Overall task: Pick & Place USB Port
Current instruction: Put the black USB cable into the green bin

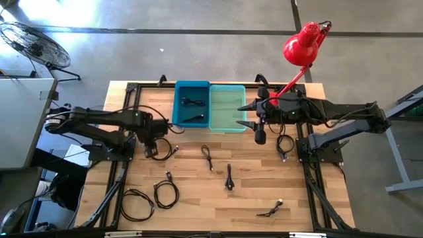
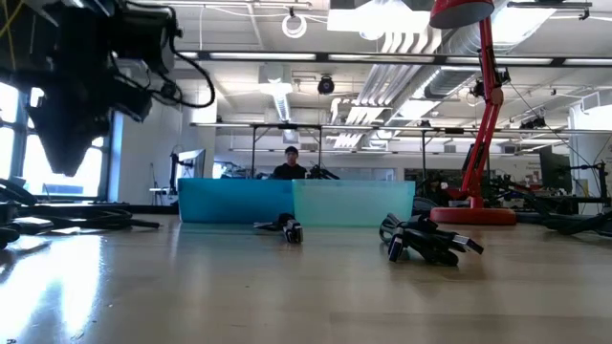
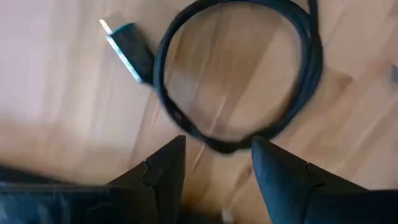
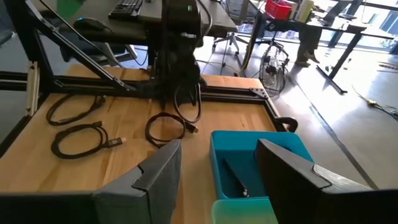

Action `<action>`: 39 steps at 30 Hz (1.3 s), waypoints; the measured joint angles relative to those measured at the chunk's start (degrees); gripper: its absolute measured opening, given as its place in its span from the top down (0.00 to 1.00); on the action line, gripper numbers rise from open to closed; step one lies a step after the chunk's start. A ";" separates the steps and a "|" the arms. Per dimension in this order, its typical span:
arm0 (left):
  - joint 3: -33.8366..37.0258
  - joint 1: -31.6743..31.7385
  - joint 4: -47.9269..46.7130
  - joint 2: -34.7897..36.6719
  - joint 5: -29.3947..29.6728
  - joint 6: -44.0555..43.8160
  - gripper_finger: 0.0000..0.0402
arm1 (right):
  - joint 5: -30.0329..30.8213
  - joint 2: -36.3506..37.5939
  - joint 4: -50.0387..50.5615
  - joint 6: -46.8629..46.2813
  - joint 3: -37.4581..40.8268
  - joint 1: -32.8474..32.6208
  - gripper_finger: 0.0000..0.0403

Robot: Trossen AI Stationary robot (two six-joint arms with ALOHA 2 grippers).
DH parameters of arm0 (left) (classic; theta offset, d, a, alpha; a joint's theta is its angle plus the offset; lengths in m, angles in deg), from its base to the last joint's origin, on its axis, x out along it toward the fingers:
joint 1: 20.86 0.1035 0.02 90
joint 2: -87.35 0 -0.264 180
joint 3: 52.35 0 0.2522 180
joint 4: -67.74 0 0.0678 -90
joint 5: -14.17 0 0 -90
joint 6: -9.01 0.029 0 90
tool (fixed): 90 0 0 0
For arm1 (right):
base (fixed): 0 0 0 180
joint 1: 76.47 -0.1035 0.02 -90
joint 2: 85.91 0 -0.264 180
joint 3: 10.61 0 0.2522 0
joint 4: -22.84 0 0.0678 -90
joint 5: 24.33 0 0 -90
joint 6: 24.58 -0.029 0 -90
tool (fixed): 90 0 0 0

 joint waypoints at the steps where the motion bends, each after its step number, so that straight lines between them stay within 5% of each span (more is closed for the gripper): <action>1: 1.48 0.00 2.37 -0.20 0.09 -0.73 0.56 | -0.26 0.00 0.00 -0.13 0.00 0.00 0.50; 16: 15.39 0.03 19.64 0.13 11.14 -10.70 0.57 | -5.18 0.00 0.01 -1.94 0.00 -0.08 0.50; 18: 16.26 0.04 20.31 -0.09 10.41 -10.88 0.64 | -5.37 0.00 0.24 -1.93 0.00 -0.44 0.50; 22: 16.46 -0.02 19.92 0.60 9.07 -8.54 0.93 | -5.36 0.00 0.33 -1.55 0.00 -1.55 0.50; 25: 16.41 0.03 19.74 1.55 8.12 -6.97 0.94 | -4.97 0.00 0.04 -1.02 0.00 -2.24 0.50; 32: 10.32 0.00 14.77 7.08 6.45 -3.68 0.97 | -4.17 0.00 -2.87 -0.37 0.02 -2.97 0.50; 39: -8.82 -0.07 10.99 15.34 10.06 3.46 0.98 | -4.21 0.00 -11.96 0.23 0.01 -2.80 0.50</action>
